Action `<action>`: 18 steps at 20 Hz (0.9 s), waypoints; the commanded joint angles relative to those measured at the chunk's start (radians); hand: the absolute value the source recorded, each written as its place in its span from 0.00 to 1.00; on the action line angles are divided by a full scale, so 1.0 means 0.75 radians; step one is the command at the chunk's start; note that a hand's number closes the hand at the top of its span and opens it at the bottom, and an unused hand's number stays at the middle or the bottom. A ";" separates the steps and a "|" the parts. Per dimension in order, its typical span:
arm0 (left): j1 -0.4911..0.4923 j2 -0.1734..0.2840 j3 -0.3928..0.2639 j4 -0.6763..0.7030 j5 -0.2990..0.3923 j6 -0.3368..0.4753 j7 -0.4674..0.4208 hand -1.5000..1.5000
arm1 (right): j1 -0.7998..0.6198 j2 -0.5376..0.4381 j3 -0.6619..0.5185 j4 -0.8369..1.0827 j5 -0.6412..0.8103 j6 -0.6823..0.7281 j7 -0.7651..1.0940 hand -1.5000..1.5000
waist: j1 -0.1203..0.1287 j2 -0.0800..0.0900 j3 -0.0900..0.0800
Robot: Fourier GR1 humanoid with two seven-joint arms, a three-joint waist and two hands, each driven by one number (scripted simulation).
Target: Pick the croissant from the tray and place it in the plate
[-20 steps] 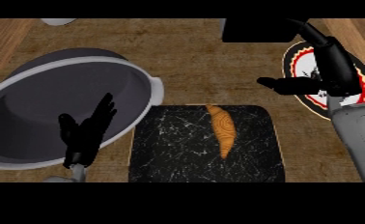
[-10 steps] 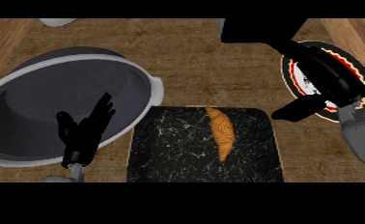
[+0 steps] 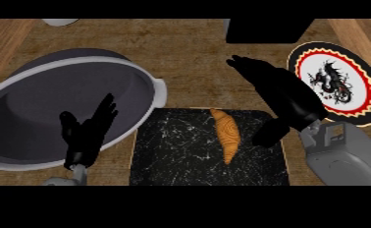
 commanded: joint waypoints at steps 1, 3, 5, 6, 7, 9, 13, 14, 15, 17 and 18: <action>-0.025 0.001 0.006 -0.025 -0.014 -0.008 0.096 0.50 | 0.050 0.088 0.050 0.003 0.142 0.020 0.064 0.00 | 0.000 0.006 -0.004; 0.083 -0.048 -0.042 -0.003 -0.062 -0.001 -0.024 0.50 | -0.019 0.120 0.028 0.081 0.169 0.063 0.075 0.00 | 0.005 0.007 -0.004; 0.050 0.029 0.039 0.023 0.010 -0.100 -0.012 0.50 | 0.010 0.181 0.105 0.152 0.263 0.011 0.080 0.00 | 0.007 0.008 -0.004; 0.051 -0.037 0.003 0.032 -0.018 -0.058 -0.021 0.50 | -0.043 0.215 0.055 0.192 0.220 0.077 0.109 0.00 | 0.007 0.008 -0.004; 0.061 -0.030 0.018 0.000 -0.028 -0.039 -0.011 0.50 | 0.068 0.219 0.111 0.145 0.264 0.041 0.089 0.00 | 0.003 0.007 -0.004; 0.121 -0.041 0.015 0.016 -0.039 -0.043 -0.067 0.50 | 0.071 0.291 0.134 0.143 0.275 0.060 0.165 0.00 | 0.005 0.006 -0.004; 0.046 -0.029 0.042 -0.002 -0.060 -0.039 0.040 0.50 | 0.150 0.310 0.111 0.096 0.303 0.110 0.121 0.00 | -0.001 0.006 -0.004; 0.043 -0.069 0.018 -0.046 -0.070 -0.010 0.075 0.50 | 0.175 0.340 0.138 0.080 0.355 0.099 0.154 0.00 | -0.001 0.005 -0.004; 0.031 -0.027 0.063 -0.025 -0.044 -0.066 0.063 0.50 | 0.197 0.269 0.088 0.194 0.375 0.029 -0.055 0.00 | 0.000 0.007 -0.004; -0.047 -0.082 0.080 0.183 -0.074 -0.078 -0.049 0.50 | 0.146 0.355 0.076 0.198 0.398 0.075 0.022 0.00 | -0.003 0.008 -0.004; -0.005 -0.098 0.033 0.009 -0.090 -0.038 0.051 0.50 | 0.096 0.405 0.064 0.275 0.443 0.060 0.023 0.00 | 0.003 0.007 -0.004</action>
